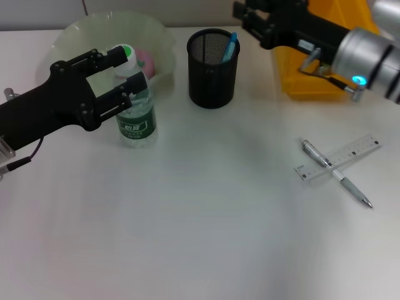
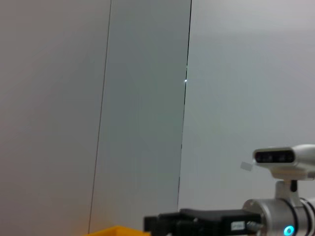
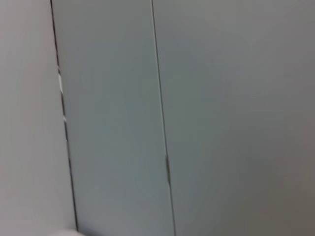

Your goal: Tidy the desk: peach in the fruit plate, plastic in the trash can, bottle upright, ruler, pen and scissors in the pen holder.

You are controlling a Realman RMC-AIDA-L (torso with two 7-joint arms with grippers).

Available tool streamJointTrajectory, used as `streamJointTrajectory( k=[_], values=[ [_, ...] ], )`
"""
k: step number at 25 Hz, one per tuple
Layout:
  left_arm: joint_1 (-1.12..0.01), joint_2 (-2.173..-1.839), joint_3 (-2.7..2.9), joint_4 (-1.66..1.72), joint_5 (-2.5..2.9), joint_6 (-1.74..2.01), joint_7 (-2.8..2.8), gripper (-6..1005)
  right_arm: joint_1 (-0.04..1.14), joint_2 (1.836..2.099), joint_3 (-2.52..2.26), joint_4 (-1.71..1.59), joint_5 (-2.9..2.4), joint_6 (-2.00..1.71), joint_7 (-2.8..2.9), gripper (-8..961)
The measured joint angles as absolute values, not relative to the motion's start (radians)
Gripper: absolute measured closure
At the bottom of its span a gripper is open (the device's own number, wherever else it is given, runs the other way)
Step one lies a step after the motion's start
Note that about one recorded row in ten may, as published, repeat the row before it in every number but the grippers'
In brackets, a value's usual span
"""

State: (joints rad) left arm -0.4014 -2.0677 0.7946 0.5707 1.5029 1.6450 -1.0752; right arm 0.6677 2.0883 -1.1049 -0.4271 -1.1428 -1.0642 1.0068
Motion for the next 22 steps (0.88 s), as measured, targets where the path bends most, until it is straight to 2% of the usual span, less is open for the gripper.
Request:
streamJointTrajectory(
  k=[5, 6, 9, 11, 13, 14, 18, 20, 21, 22],
  values=[
    [-0.400, -2.068, 0.794, 0.572, 1.503, 1.653, -1.075, 411, 0.509, 2.083, -1.105, -0.631, -1.168, -1.165, 1.151, 656],
    [-0.399, -2.068, 0.794, 0.572, 1.503, 1.654, -1.075, 411, 0.509, 2.083, -1.105, -0.631, -1.168, -1.165, 1.151, 656],
    [-0.398, -2.068, 0.794, 0.572, 1.503, 1.658, -1.075, 411, 0.397, 2.083, -1.089, -0.843, -1.307, -1.220, 1.351, 656],
    [-0.397, -2.068, 0.794, 0.572, 1.503, 1.660, -1.075, 412, 0.374, 2.083, -1.075, -0.905, -1.356, -1.242, 1.420, 656],
    [-0.395, -2.067, 0.794, 0.572, 1.503, 1.664, -1.075, 412, 0.338, 2.083, -1.019, -1.046, -1.492, -1.315, 1.600, 607],
    [-0.394, -2.067, 0.794, 0.572, 1.503, 1.664, -1.075, 412, 0.333, 2.081, -0.933, -1.191, -1.651, -1.423, 1.799, 582],
    [-0.391, -2.069, 0.807, 0.571, 1.503, 1.667, -1.075, 412, 0.373, 2.069, -0.835, -1.372, -1.849, -1.636, 2.022, 506],
    [-0.391, -2.069, 0.821, 0.569, 1.502, 1.670, -1.075, 412, 0.433, 2.044, -0.804, -1.496, -1.971, -1.811, 2.158, 479],
    [-0.391, -2.069, 0.821, 0.569, 1.502, 1.670, -1.075, 412, 0.433, 2.044, -0.804, -1.496, -1.971, -1.811, 2.158, 465],
    [-0.392, -2.070, 0.822, 0.569, 1.502, 1.672, -1.075, 412, 0.487, 2.023, -0.802, -1.550, -2.055, -1.911, 2.229, 452]
  ],
)
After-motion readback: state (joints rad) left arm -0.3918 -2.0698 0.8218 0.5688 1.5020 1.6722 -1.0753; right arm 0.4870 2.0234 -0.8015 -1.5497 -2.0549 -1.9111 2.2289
